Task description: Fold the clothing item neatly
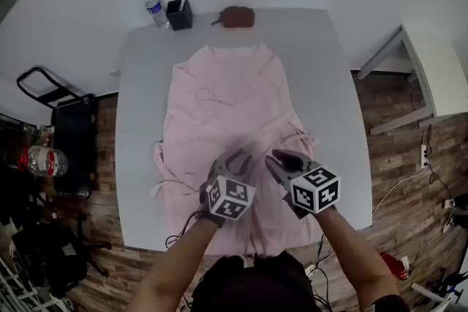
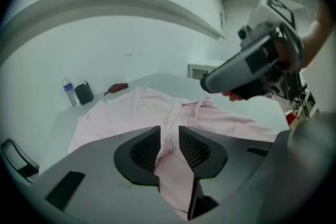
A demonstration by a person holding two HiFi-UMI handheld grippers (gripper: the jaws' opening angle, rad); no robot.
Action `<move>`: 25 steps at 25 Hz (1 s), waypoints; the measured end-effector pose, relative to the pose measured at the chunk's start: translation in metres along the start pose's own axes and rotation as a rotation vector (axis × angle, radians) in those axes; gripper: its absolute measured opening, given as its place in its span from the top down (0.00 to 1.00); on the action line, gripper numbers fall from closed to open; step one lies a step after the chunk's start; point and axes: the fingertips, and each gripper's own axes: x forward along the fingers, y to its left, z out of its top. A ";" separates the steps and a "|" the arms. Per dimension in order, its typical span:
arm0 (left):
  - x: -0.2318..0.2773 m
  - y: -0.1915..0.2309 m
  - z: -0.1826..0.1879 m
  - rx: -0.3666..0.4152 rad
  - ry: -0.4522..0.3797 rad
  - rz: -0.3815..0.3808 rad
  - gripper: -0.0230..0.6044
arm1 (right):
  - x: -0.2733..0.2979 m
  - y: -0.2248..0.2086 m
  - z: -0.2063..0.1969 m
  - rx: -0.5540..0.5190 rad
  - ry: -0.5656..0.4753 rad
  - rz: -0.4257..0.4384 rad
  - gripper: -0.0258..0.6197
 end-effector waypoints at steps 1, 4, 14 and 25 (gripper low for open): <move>0.013 0.003 -0.002 0.039 0.025 0.005 0.81 | 0.018 -0.015 0.004 -0.024 0.035 0.008 0.81; 0.046 0.009 -0.011 0.170 0.095 0.006 0.74 | 0.069 -0.058 0.014 -0.114 0.148 0.003 0.78; 0.081 0.022 -0.031 0.359 0.157 0.025 0.90 | 0.164 -0.120 -0.015 -0.371 0.504 -0.104 0.78; 0.028 0.005 0.014 0.480 -0.022 0.041 0.92 | 0.098 -0.095 0.024 -0.223 0.347 -0.055 0.92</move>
